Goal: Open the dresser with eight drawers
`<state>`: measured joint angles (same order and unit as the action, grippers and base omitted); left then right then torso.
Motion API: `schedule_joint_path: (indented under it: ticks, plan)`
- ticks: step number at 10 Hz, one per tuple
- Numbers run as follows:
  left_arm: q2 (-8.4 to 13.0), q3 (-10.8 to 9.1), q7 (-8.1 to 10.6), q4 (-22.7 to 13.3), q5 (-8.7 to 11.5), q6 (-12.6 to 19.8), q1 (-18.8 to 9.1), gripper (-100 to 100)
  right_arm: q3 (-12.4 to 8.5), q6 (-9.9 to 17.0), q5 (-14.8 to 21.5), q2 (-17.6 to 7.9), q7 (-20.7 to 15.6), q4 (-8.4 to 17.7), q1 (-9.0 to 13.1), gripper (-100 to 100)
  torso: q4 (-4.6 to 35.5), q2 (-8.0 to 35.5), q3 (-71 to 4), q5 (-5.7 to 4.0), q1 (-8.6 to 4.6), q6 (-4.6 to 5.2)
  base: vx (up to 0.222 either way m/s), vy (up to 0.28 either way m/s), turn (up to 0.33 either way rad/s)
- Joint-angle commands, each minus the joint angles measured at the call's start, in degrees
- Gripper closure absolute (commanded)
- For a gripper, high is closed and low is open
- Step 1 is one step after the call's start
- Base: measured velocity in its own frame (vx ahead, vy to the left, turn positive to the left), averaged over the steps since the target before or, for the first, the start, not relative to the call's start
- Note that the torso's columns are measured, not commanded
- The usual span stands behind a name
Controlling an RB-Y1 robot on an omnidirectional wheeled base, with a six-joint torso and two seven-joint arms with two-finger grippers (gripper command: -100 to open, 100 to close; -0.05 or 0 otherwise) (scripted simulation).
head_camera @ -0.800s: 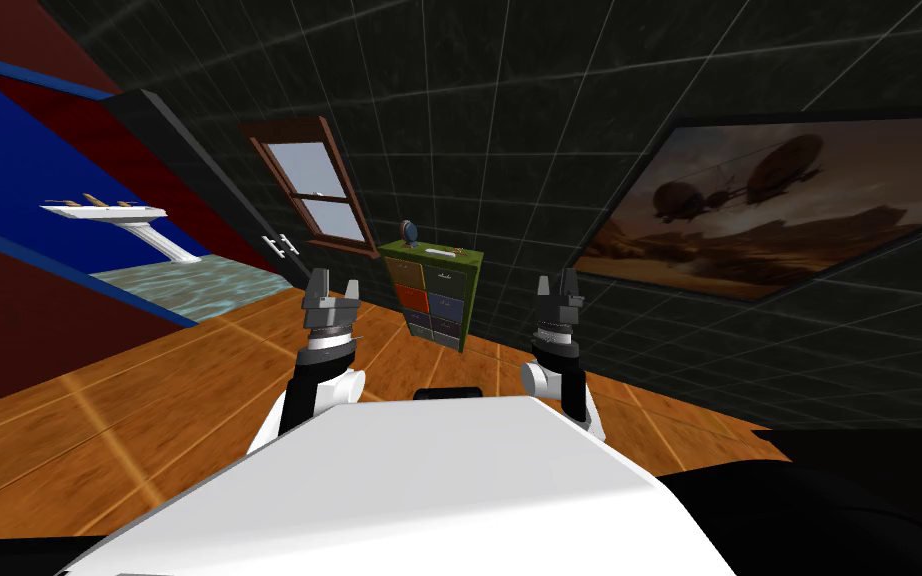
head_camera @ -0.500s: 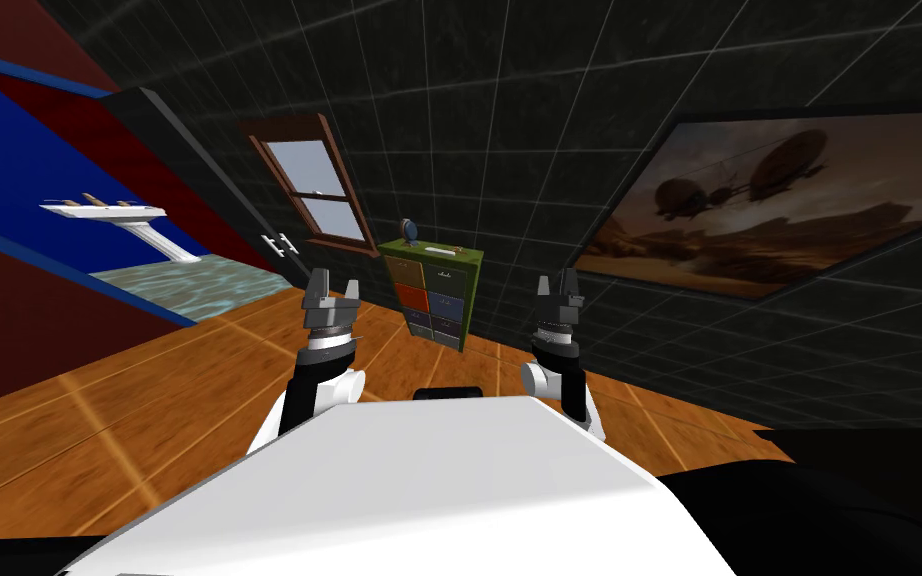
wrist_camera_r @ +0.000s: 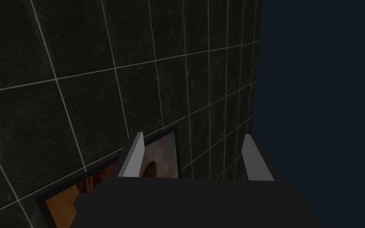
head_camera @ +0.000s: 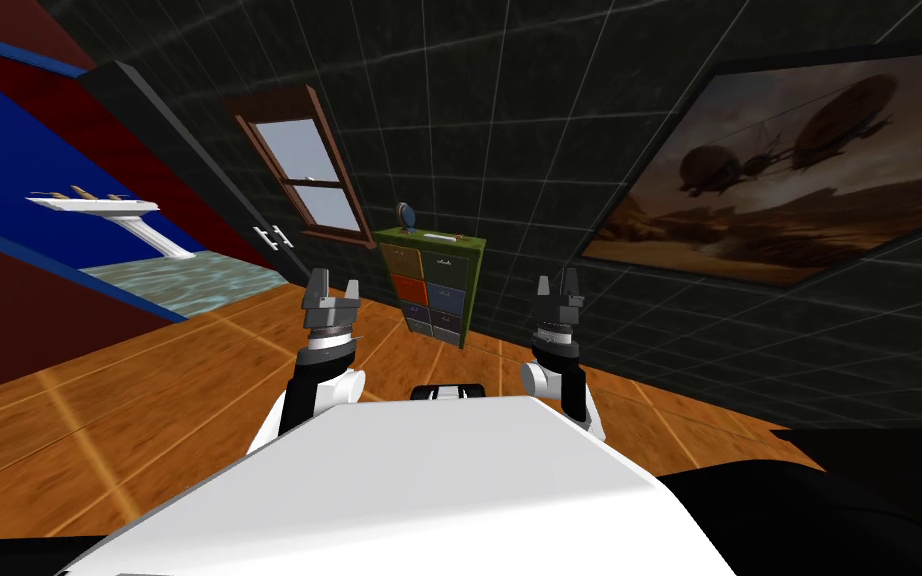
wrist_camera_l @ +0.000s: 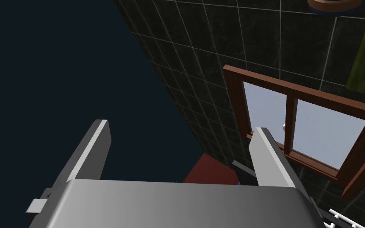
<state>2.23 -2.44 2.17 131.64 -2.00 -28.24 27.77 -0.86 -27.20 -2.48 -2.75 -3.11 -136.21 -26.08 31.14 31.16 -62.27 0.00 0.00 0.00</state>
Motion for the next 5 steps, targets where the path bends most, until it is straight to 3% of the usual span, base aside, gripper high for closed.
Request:
schedule_joint_path:
  ticks: [1,2,5]
  plan:
    - [0.0,0.00,0.00,0.0,0.0,0.0,0.0,0,0.0,0.0,0.0,0.0,0.0,0.0,0.0,0,4.2,4.2,-8.5,0.00,0.00,0.00,0.000,0.000,0.000]
    - [2.1,0.17,-0.16,-1.3,-0.1,-0.2,-0.3,-100,0.0,0.0,0.0,0.0,0.0,0.0,0.0,0,8.5,8.5,-16.9,0.00,0.00,0.00,0.026,-0.012,-0.029]
    - [4.1,0.55,-0.52,-4.1,-0.4,-0.5,-1.1,-100,0.0,0.0,0.0,0.0,0.0,0.0,0.0,0,11.0,11.0,-22.3,-0.01,-0.03,0.00,0.044,-0.024,-0.032]
